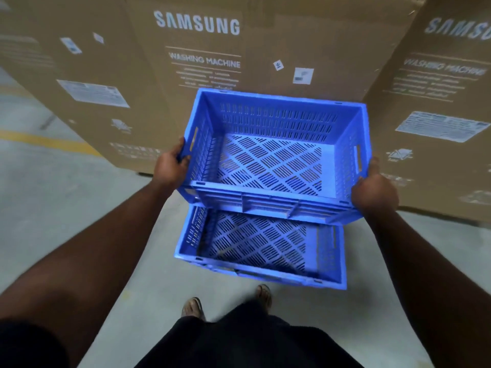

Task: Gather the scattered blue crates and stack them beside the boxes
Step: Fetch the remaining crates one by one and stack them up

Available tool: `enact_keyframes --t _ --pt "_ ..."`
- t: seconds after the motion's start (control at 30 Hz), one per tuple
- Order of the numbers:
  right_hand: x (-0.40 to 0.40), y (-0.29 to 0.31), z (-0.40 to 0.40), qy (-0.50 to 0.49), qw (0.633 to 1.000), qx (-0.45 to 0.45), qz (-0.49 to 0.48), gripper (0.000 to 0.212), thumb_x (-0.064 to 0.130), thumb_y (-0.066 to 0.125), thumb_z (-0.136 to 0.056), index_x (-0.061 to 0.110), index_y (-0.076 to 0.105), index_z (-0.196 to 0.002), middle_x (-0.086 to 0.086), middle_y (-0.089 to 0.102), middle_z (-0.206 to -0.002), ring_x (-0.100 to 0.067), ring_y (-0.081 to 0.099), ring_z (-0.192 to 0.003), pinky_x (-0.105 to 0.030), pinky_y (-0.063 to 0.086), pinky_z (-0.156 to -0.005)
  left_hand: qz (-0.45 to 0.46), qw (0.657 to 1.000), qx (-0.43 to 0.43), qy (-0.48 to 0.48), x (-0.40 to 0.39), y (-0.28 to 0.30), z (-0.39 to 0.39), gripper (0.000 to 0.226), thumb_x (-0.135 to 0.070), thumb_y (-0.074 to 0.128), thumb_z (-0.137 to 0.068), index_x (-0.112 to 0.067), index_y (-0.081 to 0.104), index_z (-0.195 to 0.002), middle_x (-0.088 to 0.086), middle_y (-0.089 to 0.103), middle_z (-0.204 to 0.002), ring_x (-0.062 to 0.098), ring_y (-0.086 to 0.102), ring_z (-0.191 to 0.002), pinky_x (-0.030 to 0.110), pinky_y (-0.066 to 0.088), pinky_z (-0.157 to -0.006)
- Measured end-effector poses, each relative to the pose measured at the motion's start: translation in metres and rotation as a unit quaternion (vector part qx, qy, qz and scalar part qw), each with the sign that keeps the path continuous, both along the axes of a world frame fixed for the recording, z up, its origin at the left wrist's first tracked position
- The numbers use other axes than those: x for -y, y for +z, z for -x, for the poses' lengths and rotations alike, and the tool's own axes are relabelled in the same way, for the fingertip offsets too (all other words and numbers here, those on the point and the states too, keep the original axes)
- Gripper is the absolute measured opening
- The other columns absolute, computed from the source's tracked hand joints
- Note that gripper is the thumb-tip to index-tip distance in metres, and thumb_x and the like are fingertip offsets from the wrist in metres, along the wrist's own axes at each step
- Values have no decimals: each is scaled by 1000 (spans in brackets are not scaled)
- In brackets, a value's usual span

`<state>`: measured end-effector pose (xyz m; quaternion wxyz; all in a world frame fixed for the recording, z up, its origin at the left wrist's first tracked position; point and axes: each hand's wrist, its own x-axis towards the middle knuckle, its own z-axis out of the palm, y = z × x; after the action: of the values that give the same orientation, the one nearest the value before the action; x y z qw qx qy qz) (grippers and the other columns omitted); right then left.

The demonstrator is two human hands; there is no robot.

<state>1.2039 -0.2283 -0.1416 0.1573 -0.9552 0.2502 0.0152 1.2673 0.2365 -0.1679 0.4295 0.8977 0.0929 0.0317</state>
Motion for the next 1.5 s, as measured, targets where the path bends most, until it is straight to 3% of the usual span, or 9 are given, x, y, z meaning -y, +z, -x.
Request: enact_keyframes --t 0.13,0.43,0.57,0.7,0.97,1.13,1.2,1.33,1.5 --pt "7 6 15 -1 1000 -27 -8 69 24 43 -101 27 12 -162 -31 62 -123 -49 60 -111 -48 46 -93 -11 1000 7 3 9 2 8 56 -7 57 -97 -10 44 -151 5 54 -147 13 51 -132 18 34 -105" --pt "-6 6 26 -5 997 -69 -26 79 21 44 -102 25 -8 -162 -39 53 -133 -50 55 -120 -46 42 -101 -108 990 -60 -73 -1 15 20 63 -16 49 -102 -20 24 -160 23 50 -147 41 55 -127 39 46 -99" --pt "-3 3 35 -32 997 -73 -8 78 26 43 -103 29 -9 -162 -38 44 -143 -49 50 -129 -48 40 -106 -93 988 -75 -102 -2 18 24 66 -16 51 -101 -22 22 -160 23 50 -147 41 58 -123 42 51 -97" --pt "-14 5 35 -40 996 -76 -6 79 20 45 -101 30 -6 -162 -37 51 -137 -50 55 -123 -48 43 -102 -91 987 -63 -115 -10 10 36 68 -11 49 -102 -15 16 -161 21 43 -153 38 50 -133 34 41 -102" --pt "-5 -5 43 -30 997 -70 11 87 18 49 -97 26 -10 -161 -33 63 -122 -47 62 -111 -46 48 -95 -92 986 -35 -131 -5 11 50 67 -9 42 -102 -14 11 -161 22 48 -149 38 53 -129 34 40 -100" --pt "-11 -8 53 -35 996 -76 5 84 15 47 -98 25 -7 -162 -34 56 -133 -48 59 -119 -48 45 -99 -85 986 -61 -132 -11 16 51 67 -10 41 -104 -18 9 -162 19 53 -139 33 57 -118 28 39 -89" --pt "-5 -8 61 -42 997 -60 -1 80 19 45 -98 29 -4 -162 -33 55 -134 -48 58 -120 -49 45 -100 -102 984 -55 -132 -5 17 52 67 -13 41 -103 -21 10 -162 25 53 -141 41 58 -120 35 43 -92" --pt "-19 -2 65 -59 998 -29 5 77 24 47 -99 33 4 -162 -31 50 -135 -49 55 -123 -51 44 -101 -95 987 -49 -120 -15 7 63 64 -14 44 -104 -20 17 -161 18 46 -152 38 52 -132 36 41 -101" --pt "-35 -1 78 -91 991 86 -41 61 14 47 -94 18 32 -153 -25 45 -141 -49 53 -123 -53 44 -102 -81 988 -44 -123 -21 4 63 63 -13 44 -104 -17 17 -161 14 40 -157 33 47 -138 25 34 -100"
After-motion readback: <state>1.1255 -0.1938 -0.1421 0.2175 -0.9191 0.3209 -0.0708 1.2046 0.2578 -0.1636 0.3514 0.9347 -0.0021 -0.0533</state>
